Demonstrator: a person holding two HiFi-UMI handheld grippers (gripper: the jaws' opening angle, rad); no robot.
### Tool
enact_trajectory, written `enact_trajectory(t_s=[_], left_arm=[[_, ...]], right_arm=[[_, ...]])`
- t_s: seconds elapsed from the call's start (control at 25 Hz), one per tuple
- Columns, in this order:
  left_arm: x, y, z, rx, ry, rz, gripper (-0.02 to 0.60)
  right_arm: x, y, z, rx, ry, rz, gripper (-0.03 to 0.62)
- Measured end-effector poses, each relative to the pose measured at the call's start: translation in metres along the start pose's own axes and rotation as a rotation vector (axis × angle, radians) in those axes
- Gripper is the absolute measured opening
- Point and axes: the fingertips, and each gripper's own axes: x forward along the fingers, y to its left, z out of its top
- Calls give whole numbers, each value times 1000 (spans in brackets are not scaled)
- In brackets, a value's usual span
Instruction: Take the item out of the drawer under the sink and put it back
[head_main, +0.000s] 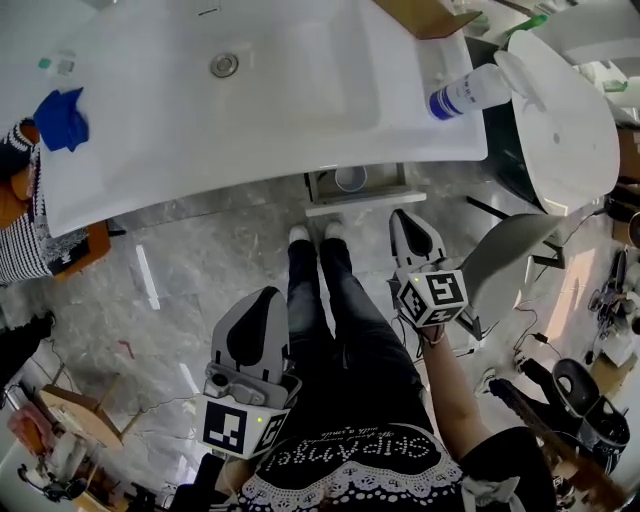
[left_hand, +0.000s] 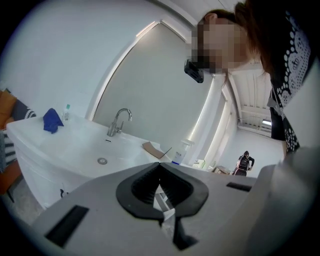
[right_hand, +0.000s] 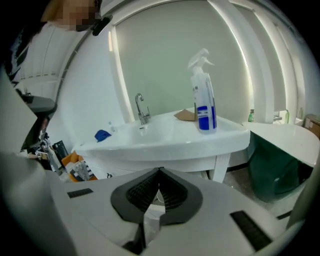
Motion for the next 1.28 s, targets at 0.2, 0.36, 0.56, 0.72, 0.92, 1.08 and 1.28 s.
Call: enact_trajectory(t_s=[0.2,0.36,0.56,0.72,0.92,1.08,1.28], left_arm=[[-10,-4,29,59,-60,11,3],[-19,-4,47,96,-108,28,5],[-28,-14,63,135,-143,24,5],[-34,-25,74,171,-178,27,5],[-45,-34,92,213,-231,49,5],[-51,-38,102,225,-253,83,5],[-63,-33,107,241,-291,128,3]], right_arm=[[-25,18,37,14,-67,57,18],[-48,31,67,2,-129,103,18],[-82,45,106,-13,-221,152,20],[-105,50,127,-78,-273,158,20],[-129,55,142,-116,-310,173,20],[-145,60,153,-162,-338,185,20],[-160,57,157,-198,-358,180,20]])
